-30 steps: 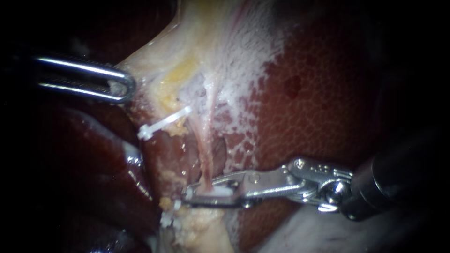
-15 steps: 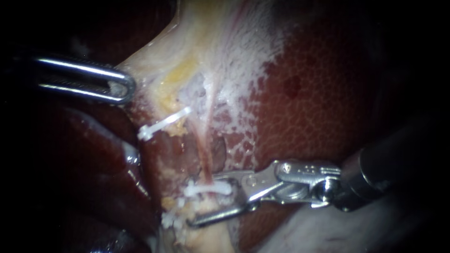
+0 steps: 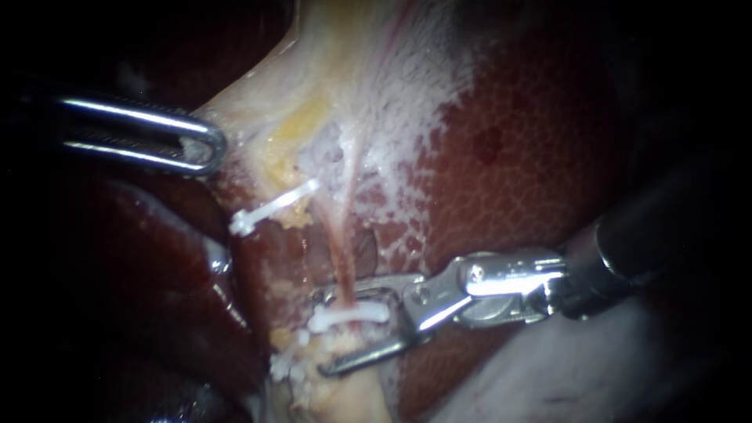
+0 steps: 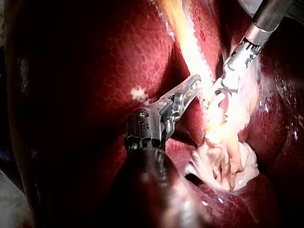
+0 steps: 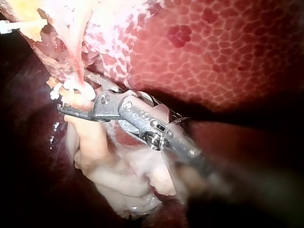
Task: Going back first clip right tube
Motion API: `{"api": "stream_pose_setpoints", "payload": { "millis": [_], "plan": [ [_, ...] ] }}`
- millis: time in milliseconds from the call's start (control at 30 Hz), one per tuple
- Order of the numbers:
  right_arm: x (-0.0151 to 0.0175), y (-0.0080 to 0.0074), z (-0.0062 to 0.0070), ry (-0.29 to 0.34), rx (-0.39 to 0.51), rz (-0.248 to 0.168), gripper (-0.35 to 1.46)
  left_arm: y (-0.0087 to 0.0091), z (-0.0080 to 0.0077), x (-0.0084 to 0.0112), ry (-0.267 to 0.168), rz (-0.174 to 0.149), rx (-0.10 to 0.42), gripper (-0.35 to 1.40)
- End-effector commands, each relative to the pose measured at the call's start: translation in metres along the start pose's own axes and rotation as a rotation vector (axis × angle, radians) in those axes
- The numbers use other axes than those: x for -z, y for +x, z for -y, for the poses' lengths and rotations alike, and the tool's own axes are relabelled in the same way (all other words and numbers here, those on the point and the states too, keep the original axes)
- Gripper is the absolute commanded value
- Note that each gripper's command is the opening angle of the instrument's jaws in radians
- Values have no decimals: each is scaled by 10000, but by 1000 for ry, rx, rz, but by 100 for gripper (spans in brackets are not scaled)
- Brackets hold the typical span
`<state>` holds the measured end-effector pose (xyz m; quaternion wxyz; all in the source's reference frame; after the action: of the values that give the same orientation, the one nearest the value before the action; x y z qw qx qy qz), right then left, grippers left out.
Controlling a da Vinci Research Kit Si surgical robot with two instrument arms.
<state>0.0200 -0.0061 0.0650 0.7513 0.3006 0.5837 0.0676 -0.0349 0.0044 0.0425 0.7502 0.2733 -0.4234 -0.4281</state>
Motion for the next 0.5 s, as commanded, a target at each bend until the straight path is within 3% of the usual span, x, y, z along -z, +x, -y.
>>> {"api": "stream_pose_setpoints", "payload": {
  "millis": [33, 500],
  "plan": [
    [4, 1, 2, 3, 0, 0, 60, 1, 0, 0, -1, 0, 0, -35],
    [75, 14, 18, 16, -11, -8, 60, 5, -5, -1, 0, 0, -3, -35]
  ]
}}
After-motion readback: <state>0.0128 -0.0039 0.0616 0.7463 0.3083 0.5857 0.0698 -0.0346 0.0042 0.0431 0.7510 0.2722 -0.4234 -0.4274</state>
